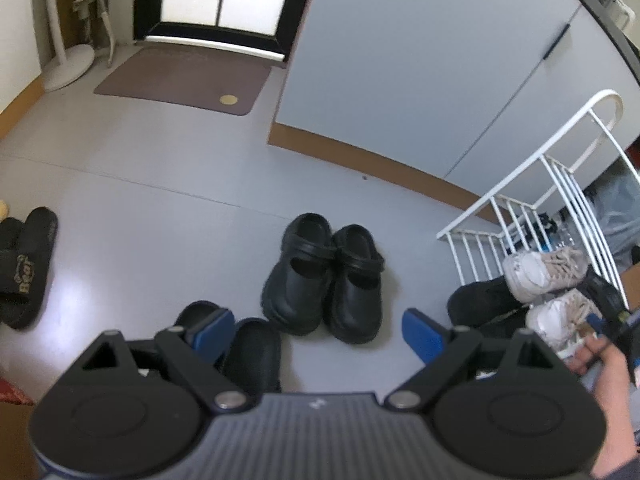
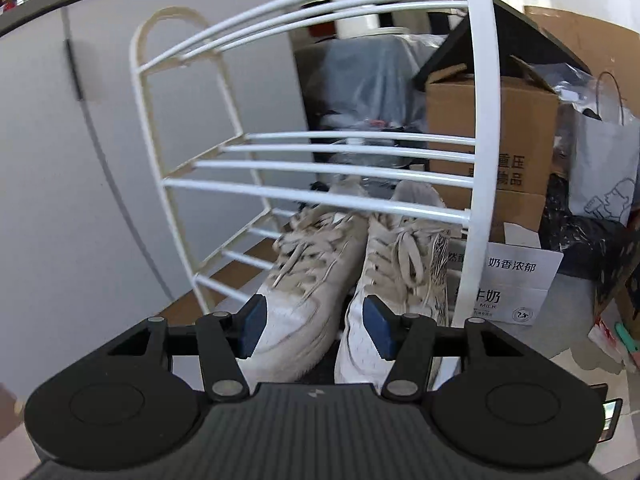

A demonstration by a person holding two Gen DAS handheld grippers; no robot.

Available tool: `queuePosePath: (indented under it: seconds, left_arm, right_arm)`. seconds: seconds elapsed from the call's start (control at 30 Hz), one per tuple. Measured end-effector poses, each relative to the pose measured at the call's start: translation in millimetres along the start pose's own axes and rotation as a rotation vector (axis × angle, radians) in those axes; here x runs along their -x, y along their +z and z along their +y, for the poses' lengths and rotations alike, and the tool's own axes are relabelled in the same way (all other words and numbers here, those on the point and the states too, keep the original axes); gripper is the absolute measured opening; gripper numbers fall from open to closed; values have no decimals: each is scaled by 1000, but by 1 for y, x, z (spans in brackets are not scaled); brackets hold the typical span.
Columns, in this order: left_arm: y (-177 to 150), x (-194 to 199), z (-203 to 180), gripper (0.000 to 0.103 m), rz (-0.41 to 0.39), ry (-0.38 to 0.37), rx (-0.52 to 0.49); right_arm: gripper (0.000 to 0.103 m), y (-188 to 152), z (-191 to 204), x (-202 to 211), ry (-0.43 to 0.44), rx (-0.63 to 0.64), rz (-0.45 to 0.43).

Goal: Organize scattered shoes
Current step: 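Open the right tool and withdraw it from the rack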

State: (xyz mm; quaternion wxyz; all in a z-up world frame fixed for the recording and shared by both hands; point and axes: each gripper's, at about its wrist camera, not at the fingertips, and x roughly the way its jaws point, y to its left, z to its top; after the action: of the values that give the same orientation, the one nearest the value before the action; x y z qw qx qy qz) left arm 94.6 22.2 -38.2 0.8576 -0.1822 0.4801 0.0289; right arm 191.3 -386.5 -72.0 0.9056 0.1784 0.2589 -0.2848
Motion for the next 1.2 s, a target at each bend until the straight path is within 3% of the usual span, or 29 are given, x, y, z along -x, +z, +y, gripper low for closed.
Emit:
queuePosePath:
  seconds: [0.43,0.57,0.7,0.9,1.2]
  left_arm:
    - [-7,14,27,92,4,19,30]
    - [-10,23,34,92,1,9,41]
    - [-13,38,36,92,-21,-49,60]
    - [-16,44,35,92,-28,-59,64]
    - [-21,52,48,92,-18,-60,13]
  right_arm:
    - [59,1,-11,88,108,70,-1]
    - [59,-3,-12,110,127,108,5]
    - [59,1,-11,133,179,148,43]
    - [59,-10,-5,169,193,211,43]
    - [63,-27,-1,209,287,282,84]
